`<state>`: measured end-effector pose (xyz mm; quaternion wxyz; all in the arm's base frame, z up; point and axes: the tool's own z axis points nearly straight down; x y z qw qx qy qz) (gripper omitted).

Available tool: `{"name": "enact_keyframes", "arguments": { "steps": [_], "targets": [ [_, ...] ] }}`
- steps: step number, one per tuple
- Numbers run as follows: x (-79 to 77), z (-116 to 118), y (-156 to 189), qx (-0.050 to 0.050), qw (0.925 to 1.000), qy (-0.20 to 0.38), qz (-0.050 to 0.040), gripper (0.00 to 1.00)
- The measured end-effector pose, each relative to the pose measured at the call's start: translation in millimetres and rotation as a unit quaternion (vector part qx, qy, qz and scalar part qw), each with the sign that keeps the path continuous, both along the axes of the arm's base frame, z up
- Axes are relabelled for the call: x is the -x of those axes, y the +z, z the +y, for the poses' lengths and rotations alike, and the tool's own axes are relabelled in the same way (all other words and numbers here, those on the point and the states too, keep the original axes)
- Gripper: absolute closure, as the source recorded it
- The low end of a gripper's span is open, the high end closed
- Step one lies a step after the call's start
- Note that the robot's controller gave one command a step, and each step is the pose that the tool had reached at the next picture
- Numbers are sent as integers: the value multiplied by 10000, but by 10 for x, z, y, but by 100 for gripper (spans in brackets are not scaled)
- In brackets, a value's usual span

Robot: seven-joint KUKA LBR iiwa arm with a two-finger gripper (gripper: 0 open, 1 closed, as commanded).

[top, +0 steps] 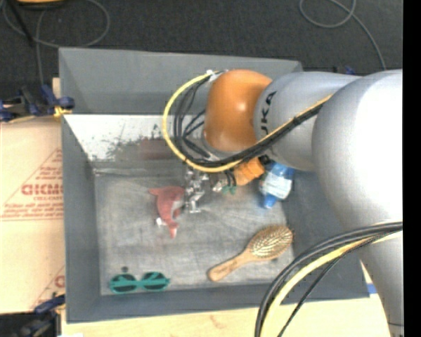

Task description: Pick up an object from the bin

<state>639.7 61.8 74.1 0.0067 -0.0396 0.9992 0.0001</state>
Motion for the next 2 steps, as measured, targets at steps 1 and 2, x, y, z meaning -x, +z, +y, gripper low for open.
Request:
{"name": "enact_keyframes", "arguments": {
  "steps": [1, 2],
  "targets": [
    [0, 0, 0, 0, 10000, -1, 0, 100],
    [128, 53, 1299, 9, 10000, 21, 47, 100]
  ]
}}
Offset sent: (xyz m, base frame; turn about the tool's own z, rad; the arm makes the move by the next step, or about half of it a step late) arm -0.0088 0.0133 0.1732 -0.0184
